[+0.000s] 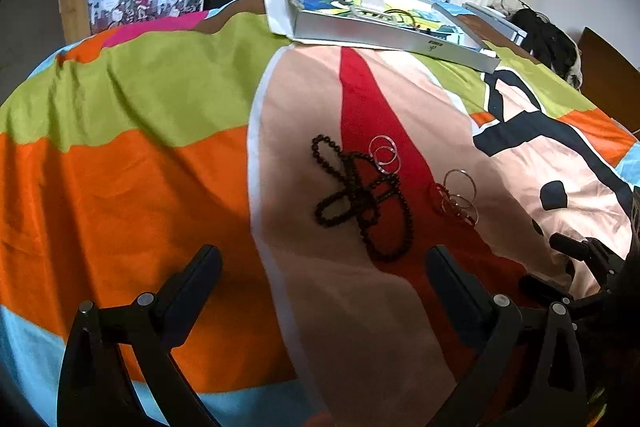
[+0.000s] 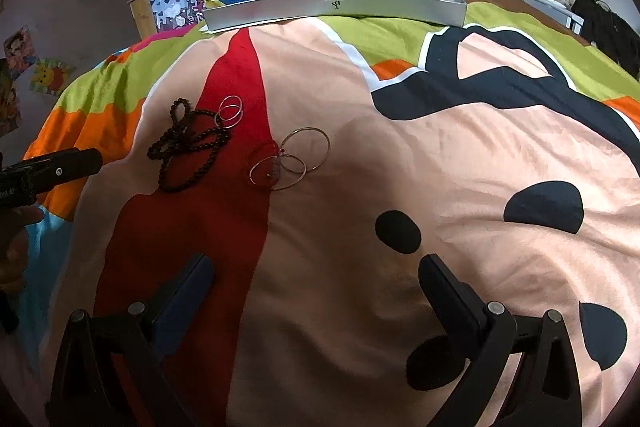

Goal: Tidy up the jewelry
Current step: 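Grasp the black bead bracelet with the left tool while the right tool grasps the red one, then carry the black bracelet in the left tool while the right tool carries the red one to the tray, then open the left tool over the tray while the right tool releases the red bracelet there, then move both tools back over the silver hoop earrings on the bed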

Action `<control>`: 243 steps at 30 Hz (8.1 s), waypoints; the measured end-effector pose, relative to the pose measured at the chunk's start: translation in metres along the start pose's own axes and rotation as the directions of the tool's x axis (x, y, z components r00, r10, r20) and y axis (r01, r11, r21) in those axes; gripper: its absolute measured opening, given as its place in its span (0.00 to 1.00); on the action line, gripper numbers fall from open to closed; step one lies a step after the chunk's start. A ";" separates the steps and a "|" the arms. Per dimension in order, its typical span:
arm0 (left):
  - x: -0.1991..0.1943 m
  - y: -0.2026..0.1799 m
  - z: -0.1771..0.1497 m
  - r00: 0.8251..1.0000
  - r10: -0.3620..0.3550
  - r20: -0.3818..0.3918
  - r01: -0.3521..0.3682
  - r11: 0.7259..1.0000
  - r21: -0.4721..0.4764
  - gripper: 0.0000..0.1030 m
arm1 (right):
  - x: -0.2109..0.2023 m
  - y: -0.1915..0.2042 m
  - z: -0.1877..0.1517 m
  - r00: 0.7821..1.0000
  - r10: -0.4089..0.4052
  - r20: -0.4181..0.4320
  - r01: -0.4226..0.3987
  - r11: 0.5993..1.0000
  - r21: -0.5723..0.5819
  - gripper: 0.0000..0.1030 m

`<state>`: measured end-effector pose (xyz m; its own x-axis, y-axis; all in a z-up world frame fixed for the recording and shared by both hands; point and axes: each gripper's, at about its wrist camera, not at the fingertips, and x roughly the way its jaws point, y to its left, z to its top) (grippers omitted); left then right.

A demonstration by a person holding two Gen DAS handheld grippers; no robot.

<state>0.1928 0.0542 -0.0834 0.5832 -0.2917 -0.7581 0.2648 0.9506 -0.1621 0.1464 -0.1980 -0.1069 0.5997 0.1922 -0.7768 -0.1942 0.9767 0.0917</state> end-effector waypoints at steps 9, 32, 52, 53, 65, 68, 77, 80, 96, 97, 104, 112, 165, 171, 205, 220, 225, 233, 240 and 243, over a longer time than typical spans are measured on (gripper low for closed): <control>0.034 -0.015 0.012 1.000 -0.008 0.009 0.007 0.995 0.097 0.97 | 0.001 0.003 0.010 0.999 -0.007 0.043 0.008 1.000 -0.026 1.00; 0.064 0.000 0.023 0.985 -0.162 -0.054 0.165 0.983 0.077 0.52 | 0.039 0.011 0.052 0.995 0.102 0.024 -0.100 0.992 -0.073 0.57; 0.073 0.012 0.025 0.985 -0.135 -0.112 0.136 0.991 0.002 0.11 | 0.090 0.029 0.065 0.978 0.114 -0.176 -0.135 0.985 -0.110 0.14; 0.073 0.013 0.025 0.984 -0.139 -0.114 0.139 0.990 -0.006 0.10 | 0.090 0.028 0.065 0.977 0.118 -0.175 -0.137 0.985 -0.102 0.13; 0.052 0.011 0.022 0.990 -0.114 -0.079 0.113 0.993 -0.014 0.03 | 0.050 0.016 0.050 0.988 0.147 -0.051 -0.151 0.986 -0.071 0.08; 0.042 0.009 0.018 0.992 -0.101 -0.072 0.101 0.995 -0.014 0.03 | 0.033 0.012 0.048 0.987 0.163 -0.014 -0.163 0.985 -0.059 0.08; 0.000 0.003 0.004 0.989 -0.124 -0.075 0.116 0.988 -0.103 0.03 | -0.002 0.008 0.040 0.981 0.189 0.050 -0.187 0.982 -0.035 0.08; -0.015 0.002 -0.003 0.988 -0.136 -0.072 0.125 0.982 -0.143 0.03 | -0.012 0.008 0.036 0.979 0.190 0.069 -0.189 0.982 -0.027 0.08; -0.081 -0.035 0.016 0.990 -0.139 0.006 0.139 0.986 -0.098 0.03 | -0.069 -0.009 0.027 0.967 0.187 0.175 -0.185 0.982 -0.031 0.08; -0.085 -0.038 0.023 0.990 -0.138 0.014 0.138 0.987 -0.085 0.03 | -0.071 -0.010 0.027 0.966 0.188 0.180 -0.185 0.982 -0.032 0.08; -0.104 -0.055 0.071 0.982 -0.174 0.077 0.176 0.984 -0.025 0.03 | -0.085 -0.013 0.036 0.956 0.187 0.227 -0.180 0.982 -0.052 0.08; -0.097 -0.071 0.122 0.977 -0.179 0.117 0.176 0.984 0.038 0.03 | -0.092 -0.031 0.071 0.946 0.180 0.269 -0.169 0.984 -0.065 0.08; 0.100 -0.083 0.268 0.990 -0.038 0.139 0.048 0.996 -0.070 0.65 | 0.049 -0.142 0.244 0.970 0.022 0.242 -0.034 0.998 0.045 0.40; 0.054 -0.091 0.258 0.974 0.025 0.226 -0.010 0.998 -0.066 0.80 | -0.001 -0.134 0.239 0.949 0.010 0.314 -0.020 0.999 0.028 0.74; -0.123 -0.076 0.061 0.917 0.111 0.384 -0.111 0.994 -0.022 0.97 | -0.167 -0.023 0.095 0.887 0.032 0.461 0.010 0.996 -0.089 1.00; -0.035 -0.053 -0.010 0.970 0.159 0.182 -0.176 0.981 0.081 0.97 | -0.076 -0.022 0.029 0.978 -0.029 0.208 0.030 1.000 -0.002 1.00; -0.016 -0.053 -0.013 0.971 0.195 0.137 -0.212 0.969 0.123 0.97 | -0.057 -0.025 0.017 0.985 -0.067 0.156 0.065 0.998 0.021 1.00; -0.006 -0.040 -0.010 0.977 0.187 0.104 -0.196 0.977 0.082 0.97 | -0.035 -0.030 0.010 0.993 -0.075 0.086 0.071 0.996 0.047 1.00; -0.003 -0.030 -0.005 0.981 0.177 0.079 -0.180 0.983 0.029 0.97 | -0.023 -0.028 0.008 0.996 -0.077 0.052 0.075 0.996 0.043 1.00; -0.001 -0.027 -0.004 0.982 0.173 0.076 -0.175 0.985 0.013 0.97 | -0.019 -0.027 0.008 0.996 -0.079 0.044 0.078 0.996 0.039 1.00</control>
<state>0.1821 0.0288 -0.0804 0.6766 -0.1299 -0.7248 0.1691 0.9854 -0.0187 0.1465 -0.2268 -0.0900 0.6465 0.1182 -0.7537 -0.1164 0.9916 0.0557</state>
